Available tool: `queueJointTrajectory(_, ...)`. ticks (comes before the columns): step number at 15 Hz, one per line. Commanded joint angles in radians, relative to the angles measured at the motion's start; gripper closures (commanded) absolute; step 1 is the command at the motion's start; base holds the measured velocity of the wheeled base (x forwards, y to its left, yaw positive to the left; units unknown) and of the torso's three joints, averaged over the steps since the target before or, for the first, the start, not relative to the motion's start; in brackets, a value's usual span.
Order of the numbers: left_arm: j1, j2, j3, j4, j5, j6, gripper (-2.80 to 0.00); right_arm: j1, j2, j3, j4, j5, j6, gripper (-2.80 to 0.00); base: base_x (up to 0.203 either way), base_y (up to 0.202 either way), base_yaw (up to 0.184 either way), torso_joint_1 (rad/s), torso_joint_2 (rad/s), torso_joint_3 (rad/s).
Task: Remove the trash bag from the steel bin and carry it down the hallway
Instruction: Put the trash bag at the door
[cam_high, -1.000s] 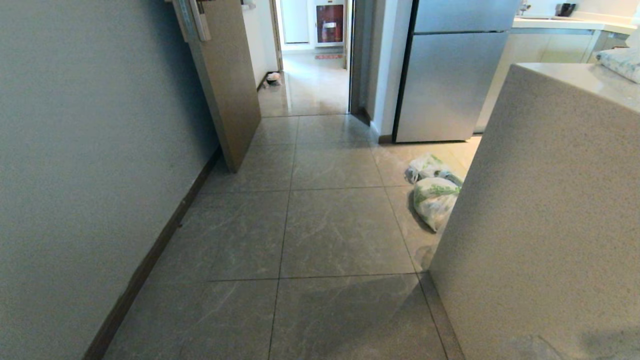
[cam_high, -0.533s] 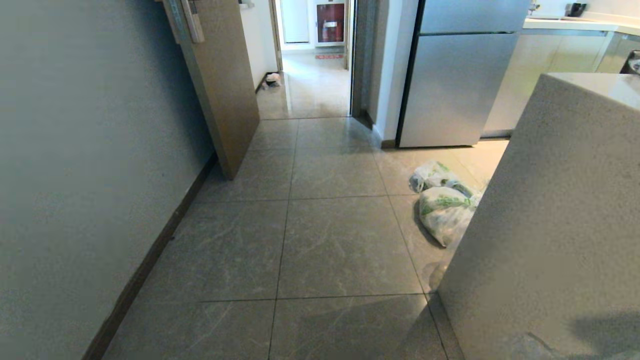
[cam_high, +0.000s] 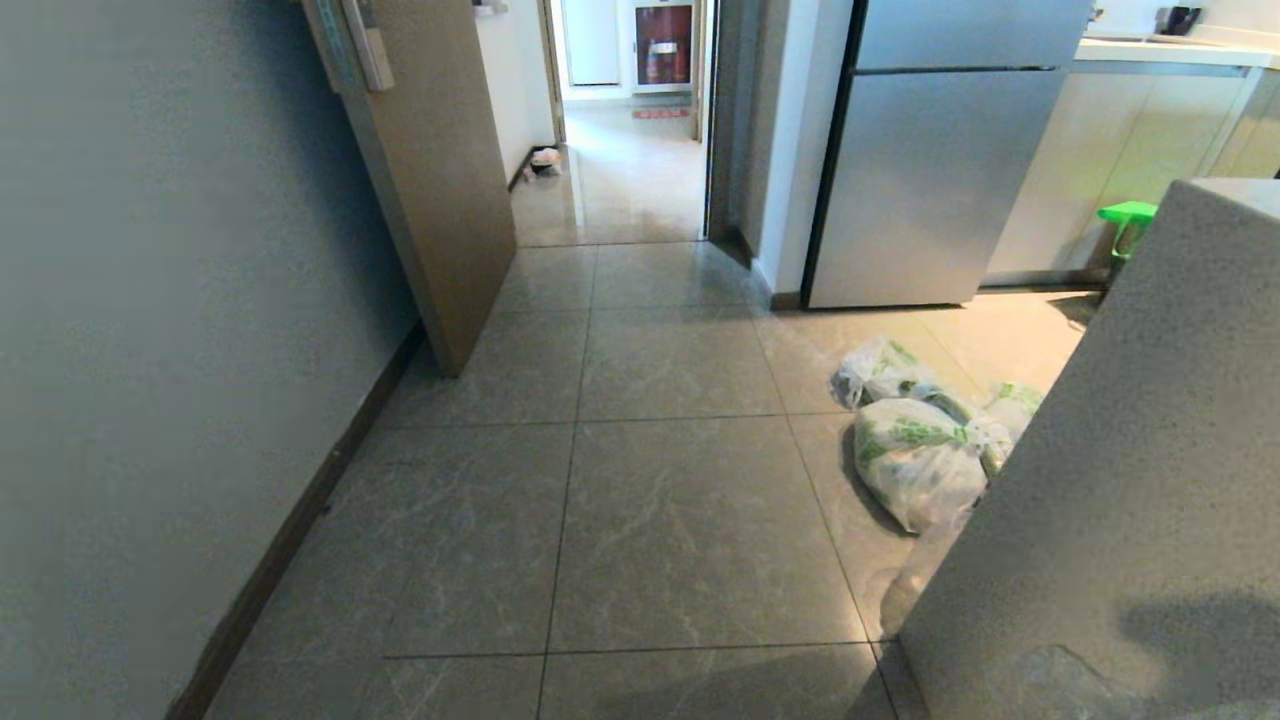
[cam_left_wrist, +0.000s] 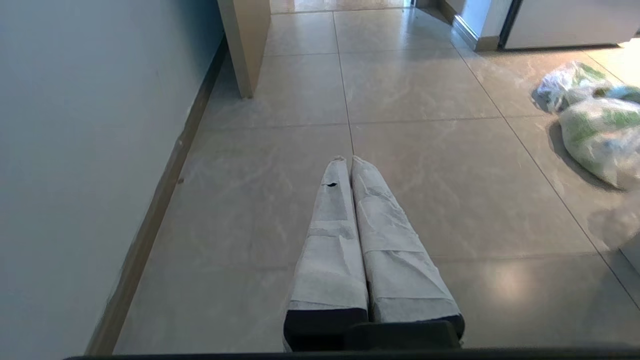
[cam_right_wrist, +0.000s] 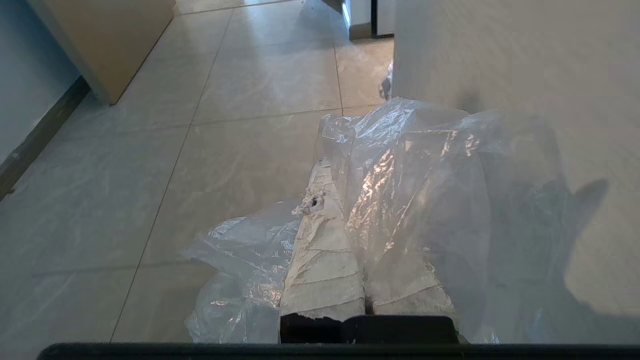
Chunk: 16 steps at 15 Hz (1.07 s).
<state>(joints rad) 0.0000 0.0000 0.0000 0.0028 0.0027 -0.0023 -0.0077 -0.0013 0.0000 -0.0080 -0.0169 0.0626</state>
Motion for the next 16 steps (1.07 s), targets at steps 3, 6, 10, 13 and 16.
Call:
queueJointTrajectory(3,0.000,0.000,0.000,0.000,0.000,-0.001,0.00,0.000,0.001,0.002,0.000,0.000,0.000,0.00,0.192,0.000,0.001,0.003,0.00,0.000)
queueJointTrajectory(6,0.000,0.000,0.000,0.000,0.000,-0.001,0.00,0.000,0.001,0.002,0.000,0.000,0.000,0.00,0.192,0.000,0.002,0.007,0.01,0.002)
queueJointTrajectory(10,0.000,0.000,0.000,0.000,0.000,-0.001,0.00,0.000,0.001,0.002,0.000,0.000,0.000,0.00,0.192,0.000,0.002,0.001,0.01,0.001)
queueJointTrajectory(13,0.000,0.000,0.000,0.000,0.000,-0.001,0.00,0.000,0.000,0.002,0.000,0.000,0.000,0.00,0.188,0.000,-0.001,0.001,0.00,0.001)
queueJointTrajectory(16,0.000,0.000,0.000,0.000,0.000,-0.001,0.00,0.000,0.001,0.002,-0.001,0.000,0.000,0.00,0.186,0.000,0.001,0.000,0.00,-0.001)
